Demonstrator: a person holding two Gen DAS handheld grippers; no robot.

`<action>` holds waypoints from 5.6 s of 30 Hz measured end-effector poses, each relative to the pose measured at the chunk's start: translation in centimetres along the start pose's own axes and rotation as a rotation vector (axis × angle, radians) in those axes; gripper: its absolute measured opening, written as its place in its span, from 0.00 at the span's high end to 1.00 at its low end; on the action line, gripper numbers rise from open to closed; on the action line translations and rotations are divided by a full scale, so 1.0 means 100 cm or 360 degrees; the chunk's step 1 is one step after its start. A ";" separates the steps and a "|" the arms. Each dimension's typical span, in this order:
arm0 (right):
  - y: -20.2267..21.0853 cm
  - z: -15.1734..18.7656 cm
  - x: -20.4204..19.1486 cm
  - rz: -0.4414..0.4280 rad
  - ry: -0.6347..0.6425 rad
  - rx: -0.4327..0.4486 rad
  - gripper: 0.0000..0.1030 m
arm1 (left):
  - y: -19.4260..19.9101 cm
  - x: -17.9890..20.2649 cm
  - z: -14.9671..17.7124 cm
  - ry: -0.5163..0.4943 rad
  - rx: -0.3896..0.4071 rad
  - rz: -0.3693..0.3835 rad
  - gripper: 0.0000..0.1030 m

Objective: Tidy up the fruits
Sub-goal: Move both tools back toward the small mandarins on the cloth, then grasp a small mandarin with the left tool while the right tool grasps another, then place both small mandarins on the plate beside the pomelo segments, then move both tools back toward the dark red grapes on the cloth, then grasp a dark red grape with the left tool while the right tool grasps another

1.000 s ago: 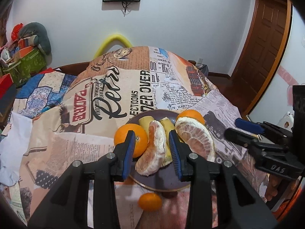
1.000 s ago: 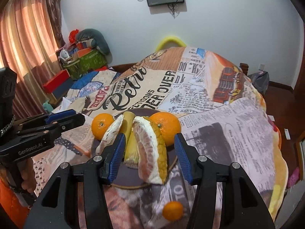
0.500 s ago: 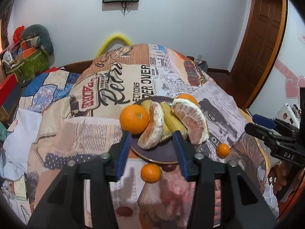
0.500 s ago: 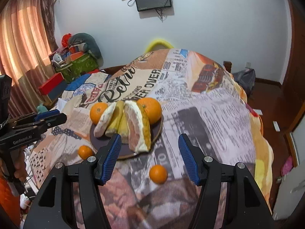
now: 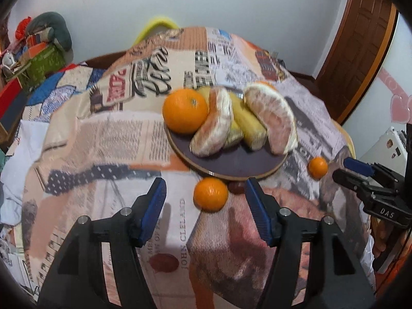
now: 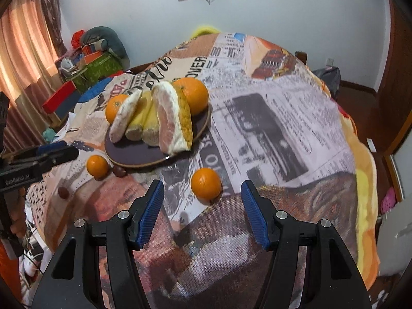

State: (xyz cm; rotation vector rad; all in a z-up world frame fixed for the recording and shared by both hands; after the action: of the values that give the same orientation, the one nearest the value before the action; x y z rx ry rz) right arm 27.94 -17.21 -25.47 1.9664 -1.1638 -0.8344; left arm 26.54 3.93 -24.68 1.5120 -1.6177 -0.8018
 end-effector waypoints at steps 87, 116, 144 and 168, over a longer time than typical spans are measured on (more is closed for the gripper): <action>-0.033 -0.046 -0.071 -0.0287 0.0141 0.0026 0.69 | -0.013 0.019 -0.040 -0.0103 0.0105 0.0107 0.65; 0.033 0.001 -0.086 -0.0196 0.0173 0.0090 0.67 | 0.035 -0.040 0.056 0.0110 -0.0023 -0.0054 0.60; -0.029 0.023 -0.096 -0.0201 0.0194 -0.0158 0.66 | 0.002 -0.039 0.071 0.0049 -0.0089 -0.0032 0.73; -0.086 -0.004 -0.121 -0.0142 0.0255 -0.0218 0.64 | 0.002 -0.063 0.034 0.0146 0.0047 0.0065 0.73</action>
State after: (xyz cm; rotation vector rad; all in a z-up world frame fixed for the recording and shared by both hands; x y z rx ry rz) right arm 27.44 -3.16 -30.11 1.9445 -0.9090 -0.7655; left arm 23.51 10.00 -26.97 1.5092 -1.5935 -0.6790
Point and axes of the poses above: each gripper's, at about its wrist camera, not at the fingertips, and y roughly against the way its jaws point, x to its right, z to its underside, the point moved 7 cm from there along -y, roughly the way its jaws point, and after that the axes turned 6 degrees about -x, right-handed, at the moved point
